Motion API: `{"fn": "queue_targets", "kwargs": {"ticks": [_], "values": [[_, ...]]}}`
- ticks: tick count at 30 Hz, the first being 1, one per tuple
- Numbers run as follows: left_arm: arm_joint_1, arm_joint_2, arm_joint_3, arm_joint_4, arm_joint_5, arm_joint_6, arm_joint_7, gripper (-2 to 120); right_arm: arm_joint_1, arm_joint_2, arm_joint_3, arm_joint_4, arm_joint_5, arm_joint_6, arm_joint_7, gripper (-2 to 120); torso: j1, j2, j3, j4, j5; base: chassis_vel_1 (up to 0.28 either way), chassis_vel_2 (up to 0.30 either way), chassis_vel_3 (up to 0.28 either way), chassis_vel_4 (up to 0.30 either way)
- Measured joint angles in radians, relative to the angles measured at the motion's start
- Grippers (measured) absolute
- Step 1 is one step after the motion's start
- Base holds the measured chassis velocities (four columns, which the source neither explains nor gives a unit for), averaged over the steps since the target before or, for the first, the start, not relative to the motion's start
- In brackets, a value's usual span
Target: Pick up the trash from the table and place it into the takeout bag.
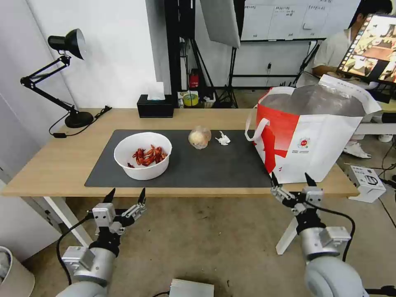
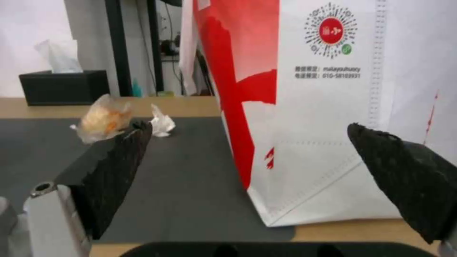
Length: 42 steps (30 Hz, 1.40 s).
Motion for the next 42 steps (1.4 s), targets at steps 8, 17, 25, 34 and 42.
{"fn": "queue_targets", "kwargs": {"ticks": [8,17,25,34,42], "values": [[0.004,-0.010,0.009,0.016,0.041,-0.017,0.007,100,-0.020,0.011,-0.019,0.008,-0.020,-0.001,-0.005,100,0.000,0.000,0.000,0.0000,0.0000,0.000,0.000,0.000,0.000],[0.003,-0.010,0.006,0.017,0.040,-0.021,0.007,100,-0.029,0.012,-0.031,0.012,-0.021,-0.001,-0.009,100,0.000,0.000,0.000,0.0000,0.0000,0.000,0.000,0.000,0.000],[0.013,-0.042,0.008,0.014,0.045,-0.026,0.010,100,0.114,-0.046,-0.173,-0.062,0.060,0.010,-0.066,100,0.000,0.000,0.000,0.0000,0.0001,0.000,0.000,0.000,0.000],[0.030,-0.105,0.009,0.010,0.079,-0.042,0.016,100,0.368,-0.083,-0.350,-0.232,0.111,0.032,-0.075,100,0.000,0.000,0.000,-0.0001,0.0001,0.000,0.000,0.000,0.000],[0.050,-0.133,-0.018,-0.002,0.085,-0.069,0.022,100,0.727,-0.032,-0.548,-0.467,0.170,0.007,-0.013,100,0.000,0.000,0.000,0.0004,-0.0002,0.000,0.000,0.000,0.000]]}}
